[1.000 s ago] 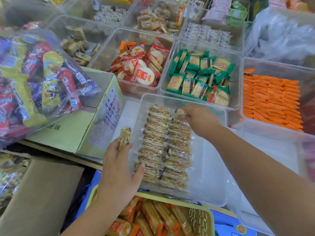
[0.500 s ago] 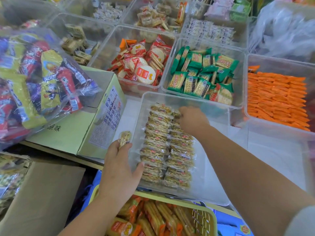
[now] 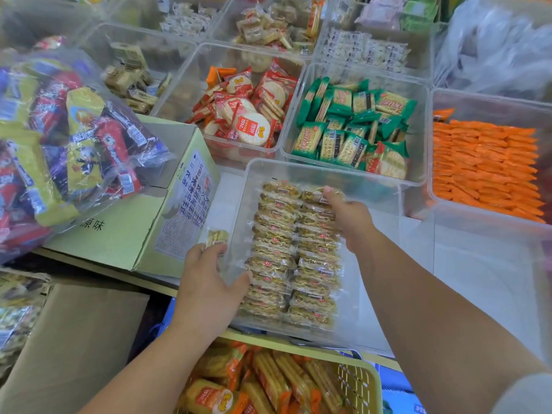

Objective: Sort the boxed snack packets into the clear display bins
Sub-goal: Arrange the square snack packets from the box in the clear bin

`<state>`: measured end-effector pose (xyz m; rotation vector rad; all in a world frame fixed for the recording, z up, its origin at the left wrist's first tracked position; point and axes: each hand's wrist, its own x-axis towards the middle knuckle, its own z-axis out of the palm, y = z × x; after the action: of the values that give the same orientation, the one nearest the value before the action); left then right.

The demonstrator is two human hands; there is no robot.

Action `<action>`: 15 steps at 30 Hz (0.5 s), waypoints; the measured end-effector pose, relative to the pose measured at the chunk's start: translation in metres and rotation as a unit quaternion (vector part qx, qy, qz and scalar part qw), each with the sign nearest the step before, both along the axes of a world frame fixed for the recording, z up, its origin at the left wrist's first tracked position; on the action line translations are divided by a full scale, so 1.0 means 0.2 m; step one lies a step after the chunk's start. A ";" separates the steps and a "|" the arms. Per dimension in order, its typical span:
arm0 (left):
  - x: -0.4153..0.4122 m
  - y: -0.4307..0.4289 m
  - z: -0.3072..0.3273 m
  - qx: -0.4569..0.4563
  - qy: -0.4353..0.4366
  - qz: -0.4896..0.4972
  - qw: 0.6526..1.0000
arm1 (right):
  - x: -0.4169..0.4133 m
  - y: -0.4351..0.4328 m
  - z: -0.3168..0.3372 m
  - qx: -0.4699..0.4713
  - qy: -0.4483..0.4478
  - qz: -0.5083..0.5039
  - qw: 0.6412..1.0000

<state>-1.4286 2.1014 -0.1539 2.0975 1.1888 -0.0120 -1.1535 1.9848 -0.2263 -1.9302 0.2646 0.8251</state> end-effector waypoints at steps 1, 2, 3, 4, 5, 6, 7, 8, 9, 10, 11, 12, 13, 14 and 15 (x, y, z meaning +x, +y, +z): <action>0.00 0.00 0.00 -0.001 -0.001 -0.001 1.000 | 0.01 0.00 -0.01 -0.002 0.006 -0.002 1.000; 0.00 0.00 0.00 0.000 0.000 -0.003 1.000 | 0.02 0.00 -0.01 -0.009 0.007 -0.002 1.000; 0.00 0.00 0.00 0.000 0.000 -0.005 1.000 | 0.03 0.01 -0.02 -0.022 0.001 -0.001 1.000; 0.00 0.00 0.01 -0.001 0.000 -0.009 1.000 | 0.04 0.01 -0.02 -0.038 -0.008 0.002 0.999; 0.00 0.00 0.01 -0.003 0.001 -0.012 1.000 | 0.04 0.01 -0.03 -0.054 -0.022 0.006 0.998; 0.00 0.00 0.02 -0.006 0.002 -0.014 1.000 | 0.05 0.02 -0.04 -0.069 -0.035 0.013 0.997; 0.00 0.01 0.02 -0.010 0.003 -0.016 1.000 | 0.05 0.03 -0.04 -0.085 -0.049 0.022 0.995; 0.00 0.01 0.02 -0.013 0.004 -0.017 1.000 | 0.04 0.05 -0.05 -0.106 -0.062 0.035 0.992; 0.00 0.01 0.02 -0.015 0.005 -0.018 1.000 | 0.04 0.06 -0.05 -0.125 -0.074 0.046 0.988; 0.00 0.01 0.02 -0.016 0.005 -0.018 1.000 | 0.04 0.07 -0.06 -0.140 -0.085 0.054 0.985; 0.00 0.02 0.02 -0.015 0.006 -0.019 1.000 | 0.03 0.08 -0.06 -0.152 -0.096 0.059 0.982; 0.00 0.02 0.03 -0.015 0.007 -0.021 1.000 | 0.03 0.08 -0.06 -0.161 -0.104 0.066 0.979; 0.00 0.01 0.03 -0.015 0.006 -0.023 1.000 | 0.03 0.07 -0.07 -0.167 -0.108 0.071 0.977; 0.00 0.01 0.03 -0.015 0.005 -0.024 1.000 | 0.03 0.07 -0.07 -0.172 -0.107 0.075 0.976; 0.00 0.01 0.02 -0.013 0.004 -0.025 1.000 | 0.04 0.07 -0.07 -0.175 -0.104 0.077 0.976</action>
<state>-1.4295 2.1035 -0.1491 2.1053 1.1344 -0.0579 -1.1464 1.9993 -0.2402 -2.3740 0.1412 0.7010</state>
